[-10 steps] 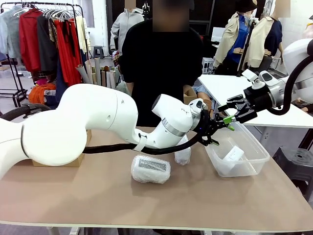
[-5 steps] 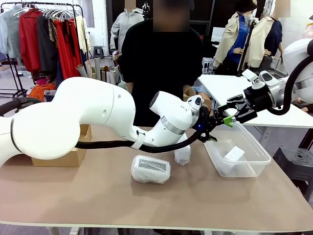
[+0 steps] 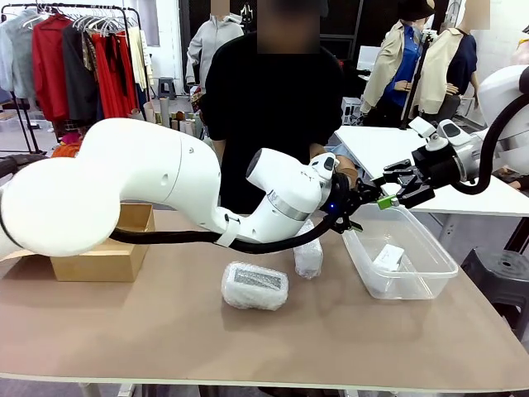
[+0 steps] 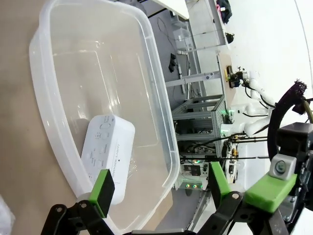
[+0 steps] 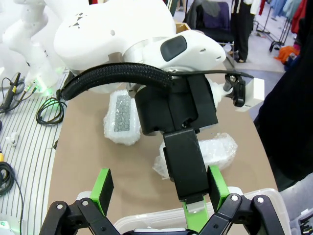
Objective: Separate and place wrapped and unwrapped clocks.
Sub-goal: If the picked Digital clock is wrapped, place it in the Package Box ; if not, place it in the Organizing box, then pick up the Digital clock indicated by the person.
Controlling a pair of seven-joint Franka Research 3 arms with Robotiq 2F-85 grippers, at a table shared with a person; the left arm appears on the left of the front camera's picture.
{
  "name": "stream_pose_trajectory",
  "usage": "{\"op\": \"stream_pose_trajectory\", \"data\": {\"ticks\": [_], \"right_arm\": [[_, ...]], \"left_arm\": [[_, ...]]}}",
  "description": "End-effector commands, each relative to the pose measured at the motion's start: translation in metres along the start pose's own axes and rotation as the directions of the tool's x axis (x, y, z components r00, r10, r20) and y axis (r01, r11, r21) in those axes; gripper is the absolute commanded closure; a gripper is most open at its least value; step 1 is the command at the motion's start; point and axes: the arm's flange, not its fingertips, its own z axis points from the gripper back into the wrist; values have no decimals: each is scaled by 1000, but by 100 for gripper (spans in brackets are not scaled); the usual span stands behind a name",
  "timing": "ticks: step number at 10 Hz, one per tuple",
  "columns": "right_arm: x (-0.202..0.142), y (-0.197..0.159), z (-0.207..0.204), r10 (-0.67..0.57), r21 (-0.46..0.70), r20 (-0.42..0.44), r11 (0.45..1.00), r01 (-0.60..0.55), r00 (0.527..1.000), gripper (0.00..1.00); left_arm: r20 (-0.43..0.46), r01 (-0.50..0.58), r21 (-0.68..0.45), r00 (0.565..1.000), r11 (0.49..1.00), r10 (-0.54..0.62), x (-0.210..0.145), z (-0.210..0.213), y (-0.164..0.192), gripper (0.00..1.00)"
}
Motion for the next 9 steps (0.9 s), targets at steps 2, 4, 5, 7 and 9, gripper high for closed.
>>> {"op": "stream_pose_trajectory", "data": {"ticks": [2, 4, 5, 7, 9], "right_arm": [[1, 0, 1, 2, -3, 0, 1000, -2, 1000, 0], [1, 0, 1, 2, -3, 0, 1000, -2, 1000, 0], [1, 0, 1, 2, -3, 0, 1000, -2, 1000, 0], [1, 0, 1, 2, -3, 0, 1000, -2, 1000, 0], [1, 0, 1, 2, -3, 0, 1000, -2, 1000, 0]], "left_arm": [[19, 20, -9, 1000, 1000, -20, -12, 25, 0, 0], [10, 6, 0, 1000, 1000, -6, -1, 7, -3, 0], [10, 6, 0, 1000, 1000, -6, -1, 7, -3, 0], [10, 6, 0, 1000, 1000, -6, -1, 7, -3, 0], [10, 6, 0, 1000, 1000, -6, -1, 7, -3, 0]]}}
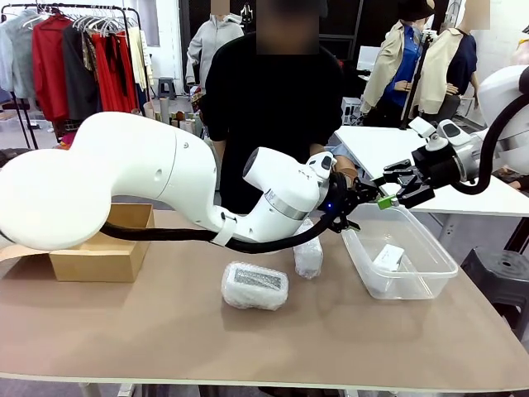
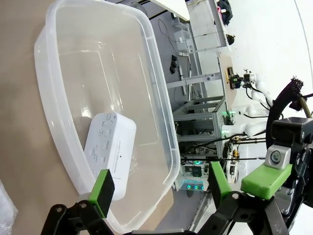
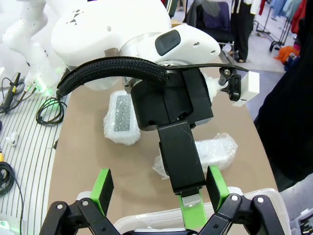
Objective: Separate and place wrapped and unwrapped clocks.
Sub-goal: Pick up the Digital clock indicated by the person.
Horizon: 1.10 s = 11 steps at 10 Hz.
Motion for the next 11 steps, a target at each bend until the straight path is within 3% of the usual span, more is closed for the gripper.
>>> {"op": "stream_pose_trajectory", "data": {"ticks": [1, 4, 7, 9, 11], "right_arm": [[1, 0, 1, 2, -3, 0, 1000, -2, 1000, 0], [1, 0, 1, 2, -3, 0, 1000, -2, 1000, 0], [1, 0, 1, 2, -3, 0, 1000, -2, 1000, 0], [1, 0, 1, 2, -3, 0, 1000, -2, 1000, 0], [1, 0, 1, 2, -3, 0, 1000, -2, 1000, 0]], "left_arm": [[4, 3, -6, 1000, 1000, -3, 2, 0, -3, 0], [5, 1, 42, 1000, 999, -1, -2, 21, -9, 0], [34, 2, 99, 999, 995, -6, -9, 74, -20, 0], [-50, 12, 209, 999, 978, -1, -19, 107, -23, 0], [-74, 104, 270, 993, 957, -87, -9, 147, -30, 0]]}}
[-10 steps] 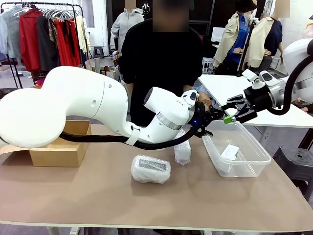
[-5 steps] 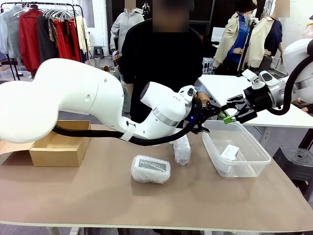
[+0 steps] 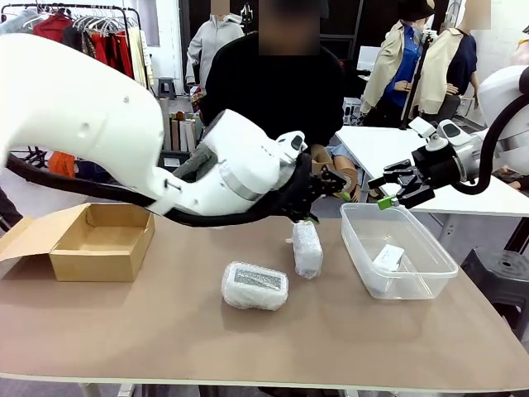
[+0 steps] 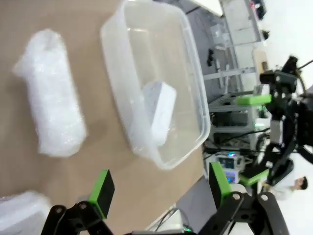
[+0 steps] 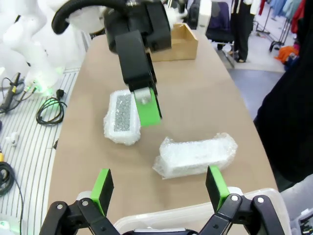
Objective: Separate and place wrapped and unwrapped clocks.
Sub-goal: Pick up the Digital clock indicated by the person.
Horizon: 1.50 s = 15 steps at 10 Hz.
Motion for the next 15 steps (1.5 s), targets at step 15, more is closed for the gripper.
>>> {"op": "stream_pose_trajectory", "data": {"ticks": [15], "right_arm": [[1, 0, 1, 2, -2, 0, 1000, -2, 1000, 0]], "left_arm": [[-292, 587, 149, 795, 796, -531, 62, 169, -20, 0]]}}
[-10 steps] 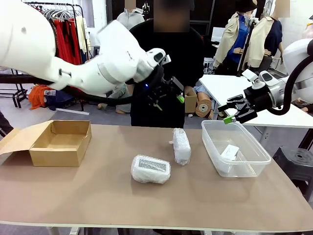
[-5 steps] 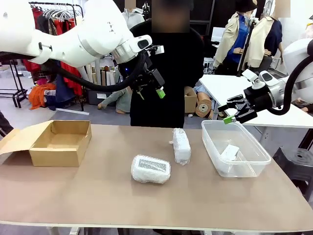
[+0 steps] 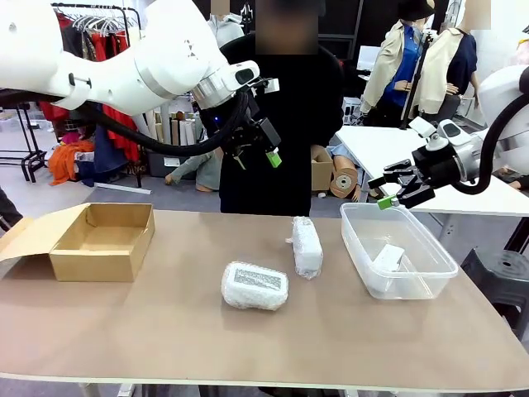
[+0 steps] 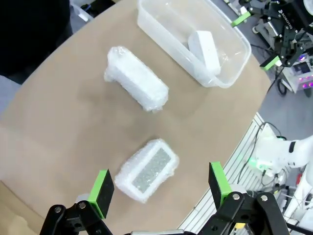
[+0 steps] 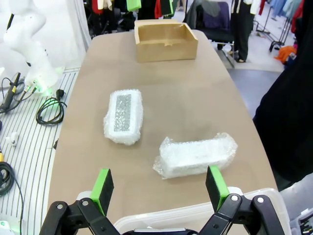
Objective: Separate and place wrapped and unwrapped clocks.
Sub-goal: Pick up the Digital clock indicated by the person.
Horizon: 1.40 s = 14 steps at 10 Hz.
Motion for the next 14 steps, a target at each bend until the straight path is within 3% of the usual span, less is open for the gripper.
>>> {"op": "stream_pose_trajectory", "data": {"ticks": [1, 3, 4, 6, 7, 9, 10, 11, 12, 14], "right_arm": [[1, 0, 1, 3, -2, 0, 1000, -3, 1000, 0], [1, 0, 1, 3, -2, 0, 1000, -3, 1000, 0], [1, 0, 1, 3, -2, 0, 1000, -3, 1000, 0], [1, 0, 1, 3, -2, 0, 1000, -3, 1000, 0], [1, 0, 1, 3, -2, 0, 1000, -3, 1000, 0], [1, 0, 1, 3, -2, 0, 1000, -3, 1000, 0], [1, 0, 1, 3, -2, 0, 1000, -3, 1000, 0], [1, 0, 1, 3, -2, 0, 1000, -3, 1000, 0], [1, 0, 1, 3, -2, 0, 1000, -3, 1000, 0], [1, 0, 1, 3, -2, 0, 1000, -3, 1000, 0]], "left_arm": [[0, 4, 1, 1000, 1000, -4, 0, 0, 0, 0], [58, 28, -79, 998, 996, -24, -27, 0, 24, 0], [42, 46, -54, 998, 998, -44, -40, 1, 48, 0], [107, 250, -85, 965, 965, -240, -71, 11, 75, 0], [78, 275, -139, 961, 951, -267, -89, 22, 93, 0], [190, 330, -150, 935, 932, -301, -113, 39, 123, 0], [196, 361, -205, 926, 910, -323, -125, 51, 131, 0], [262, 401, -228, 903, 887, -341, -137, 63, 136, 0], [316, 468, -213, 864, 858, -392, -148, 69, 140, 0], [327, 521, -203, 834, 829, -445, -166, 74, 133, 0]]}}
